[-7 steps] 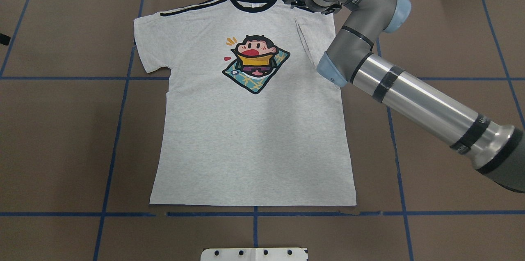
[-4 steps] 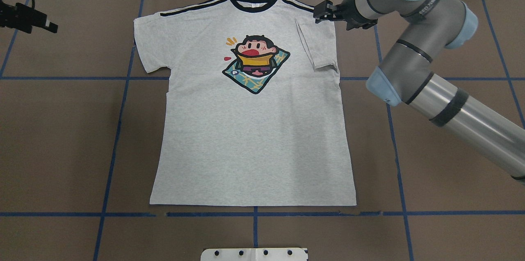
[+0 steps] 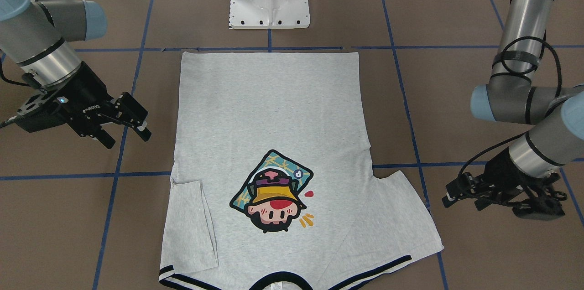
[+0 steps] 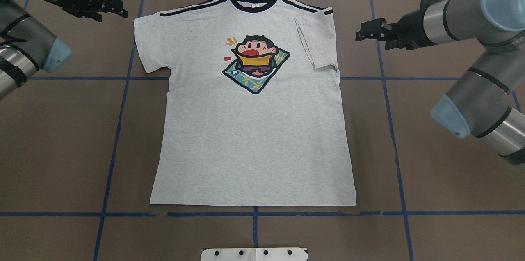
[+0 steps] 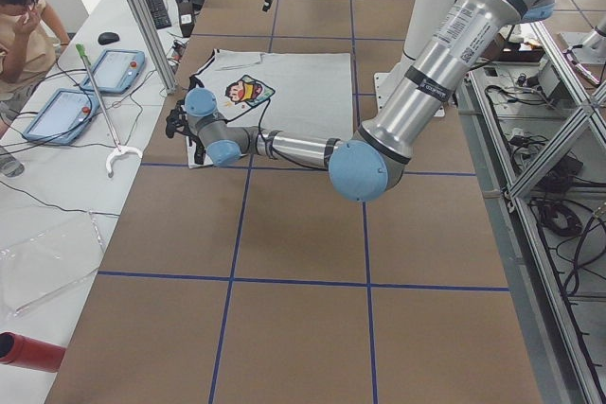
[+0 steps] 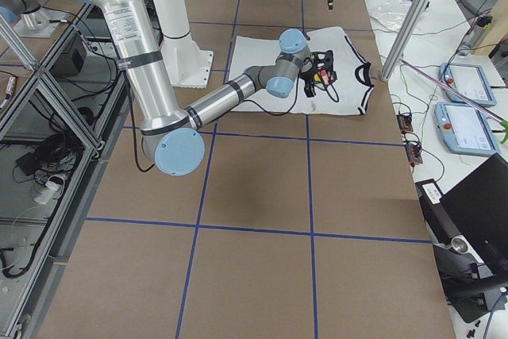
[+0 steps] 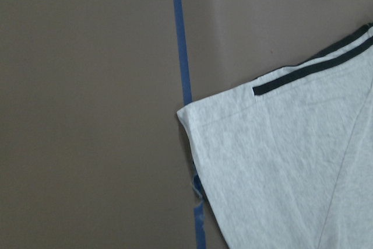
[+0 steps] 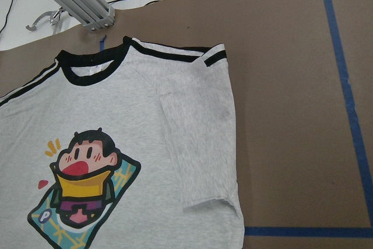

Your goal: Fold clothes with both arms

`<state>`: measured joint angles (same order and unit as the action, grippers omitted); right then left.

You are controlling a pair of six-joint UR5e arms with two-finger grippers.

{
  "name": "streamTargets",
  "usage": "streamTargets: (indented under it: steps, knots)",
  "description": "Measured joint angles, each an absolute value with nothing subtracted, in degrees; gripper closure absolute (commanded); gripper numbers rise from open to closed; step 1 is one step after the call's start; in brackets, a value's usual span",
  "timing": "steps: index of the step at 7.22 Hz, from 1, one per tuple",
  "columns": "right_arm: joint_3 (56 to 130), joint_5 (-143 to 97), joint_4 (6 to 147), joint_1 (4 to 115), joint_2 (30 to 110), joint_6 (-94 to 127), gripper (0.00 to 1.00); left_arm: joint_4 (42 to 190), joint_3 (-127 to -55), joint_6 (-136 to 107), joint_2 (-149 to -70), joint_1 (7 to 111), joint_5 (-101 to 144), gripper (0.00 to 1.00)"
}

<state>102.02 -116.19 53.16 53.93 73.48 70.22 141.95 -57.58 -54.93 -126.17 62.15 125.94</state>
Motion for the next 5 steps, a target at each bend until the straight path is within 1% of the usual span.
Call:
streamTargets:
  steps: [2,3,5]
  knots:
    - [104.05,-115.74,52.62,55.86,76.4,71.08,0.0,147.17,-46.96,-57.41,-131.76,60.02,118.6,0.26]
    - [104.25,-115.6,52.52,56.18,76.92,71.16,0.0,149.43,-42.71,-57.62,-133.39,59.65,117.62,0.32]
    - [104.04,-115.05,52.48,56.17,77.32,71.21,0.0,151.14,-37.62,-57.66,-135.4,58.99,117.08,0.44]
